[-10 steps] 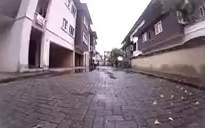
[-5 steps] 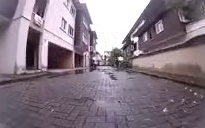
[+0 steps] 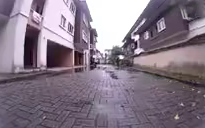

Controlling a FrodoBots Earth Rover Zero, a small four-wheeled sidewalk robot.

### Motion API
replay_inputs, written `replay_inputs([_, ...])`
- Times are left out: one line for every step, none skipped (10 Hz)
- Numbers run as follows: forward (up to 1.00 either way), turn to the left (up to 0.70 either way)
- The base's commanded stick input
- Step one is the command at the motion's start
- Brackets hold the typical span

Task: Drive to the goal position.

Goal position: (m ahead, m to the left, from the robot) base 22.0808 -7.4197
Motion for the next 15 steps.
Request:
replay_inputs([0.5,0.0])
replay_inputs([0.5,0.0])
replay_inputs([0.5,0.0])
replay_inputs([0.5,0.0])
replay_inputs([0.5,0.0])
replay_inputs([0.5,0.0])
replay_inputs([0.5,0.0])
replay_inputs([0.5,0.0])
replay_inputs([0.5,0.0])
replay_inputs([0.5,-0.29])
replay_inputs([0.5,-0.32])
replay_inputs([0.5,0.0])
replay_inputs([0.5,0.0])
replay_inputs([0.5,0.0])
replay_inputs([0.5,0.0])
